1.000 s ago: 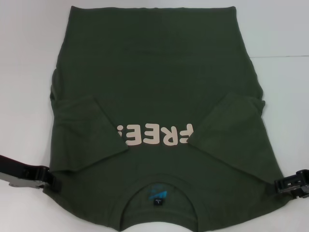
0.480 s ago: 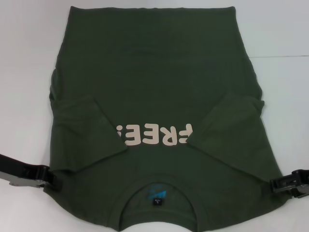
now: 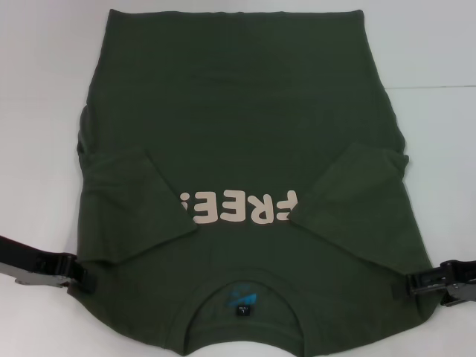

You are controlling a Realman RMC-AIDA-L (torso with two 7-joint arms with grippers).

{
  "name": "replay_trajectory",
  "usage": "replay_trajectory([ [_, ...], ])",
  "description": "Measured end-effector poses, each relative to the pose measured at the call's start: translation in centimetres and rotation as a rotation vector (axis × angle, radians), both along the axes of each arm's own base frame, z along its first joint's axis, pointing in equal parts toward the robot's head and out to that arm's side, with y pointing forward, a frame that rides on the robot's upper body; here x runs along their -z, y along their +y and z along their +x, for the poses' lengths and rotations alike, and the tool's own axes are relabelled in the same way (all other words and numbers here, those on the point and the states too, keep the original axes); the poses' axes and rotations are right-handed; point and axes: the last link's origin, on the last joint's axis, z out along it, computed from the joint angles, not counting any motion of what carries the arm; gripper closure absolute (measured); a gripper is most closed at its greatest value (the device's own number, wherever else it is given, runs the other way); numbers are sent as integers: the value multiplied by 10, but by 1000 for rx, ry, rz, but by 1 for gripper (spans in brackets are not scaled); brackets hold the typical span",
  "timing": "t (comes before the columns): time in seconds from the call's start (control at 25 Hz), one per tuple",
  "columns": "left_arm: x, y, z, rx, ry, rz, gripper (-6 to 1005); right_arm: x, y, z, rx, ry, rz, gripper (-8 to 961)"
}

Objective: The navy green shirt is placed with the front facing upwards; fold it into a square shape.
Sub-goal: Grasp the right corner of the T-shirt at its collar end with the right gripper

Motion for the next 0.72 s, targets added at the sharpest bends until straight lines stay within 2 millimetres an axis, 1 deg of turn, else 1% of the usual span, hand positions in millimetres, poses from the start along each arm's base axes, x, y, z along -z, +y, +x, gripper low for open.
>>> replay_trajectory([
  [0.4, 0, 0, 0, 0, -3, 4, 899, -1, 1, 3, 17, -13, 16, 86],
  [0.6, -1, 0, 0, -1, -5, 5, 897, -4, 2, 8, 35, -36, 31, 157],
  [0.72, -1, 0, 0, -2, -5, 6, 896, -5, 2, 9, 36, -42, 31, 295],
])
